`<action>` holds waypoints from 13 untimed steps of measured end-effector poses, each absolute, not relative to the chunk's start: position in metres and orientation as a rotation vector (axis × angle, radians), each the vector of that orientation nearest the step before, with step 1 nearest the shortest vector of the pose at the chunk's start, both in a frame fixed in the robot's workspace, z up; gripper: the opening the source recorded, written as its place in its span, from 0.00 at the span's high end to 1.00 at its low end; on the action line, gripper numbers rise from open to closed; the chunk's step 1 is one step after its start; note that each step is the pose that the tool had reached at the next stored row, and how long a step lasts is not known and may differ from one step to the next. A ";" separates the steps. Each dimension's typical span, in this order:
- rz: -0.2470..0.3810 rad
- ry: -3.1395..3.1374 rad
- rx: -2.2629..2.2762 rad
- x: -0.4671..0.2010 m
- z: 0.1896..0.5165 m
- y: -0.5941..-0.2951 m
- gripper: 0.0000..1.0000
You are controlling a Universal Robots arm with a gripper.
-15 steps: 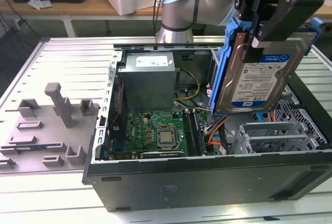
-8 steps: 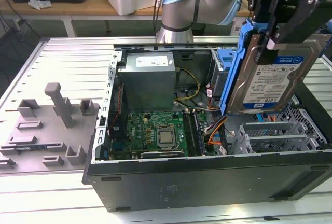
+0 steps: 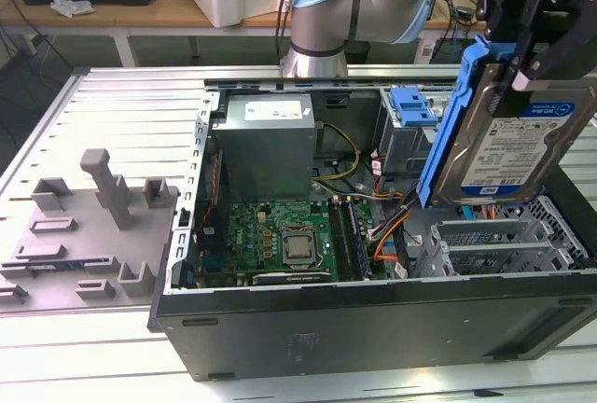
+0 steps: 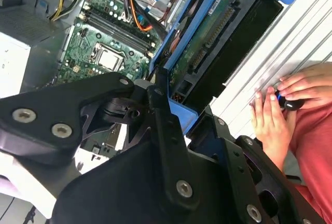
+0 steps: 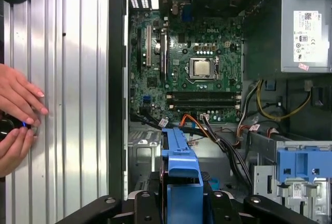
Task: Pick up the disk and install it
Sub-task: 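Insert the disk into the insertion slot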
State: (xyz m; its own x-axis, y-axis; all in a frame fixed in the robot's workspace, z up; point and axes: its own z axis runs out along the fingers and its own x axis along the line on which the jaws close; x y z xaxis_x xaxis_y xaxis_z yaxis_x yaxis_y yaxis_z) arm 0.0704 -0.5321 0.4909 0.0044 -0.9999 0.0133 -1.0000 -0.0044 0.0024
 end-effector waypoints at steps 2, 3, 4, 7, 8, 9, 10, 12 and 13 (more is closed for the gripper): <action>0.011 -2.210 2.219 0.074 0.491 -0.533 0.63; 0.010 -2.210 2.219 0.075 0.491 -0.533 0.63; 0.009 -2.211 2.219 0.077 0.491 -0.533 0.63; 0.006 -2.213 2.220 0.083 0.491 -0.533 0.63; 0.005 -2.214 2.220 0.086 0.491 -0.534 0.63; 0.003 -2.214 2.221 0.088 0.491 -0.534 0.63; 0.003 -2.214 2.221 0.090 0.491 -0.534 0.63; 0.001 -2.215 2.222 0.093 0.491 -0.535 0.63; 0.001 -2.215 2.222 0.093 0.491 -0.535 0.63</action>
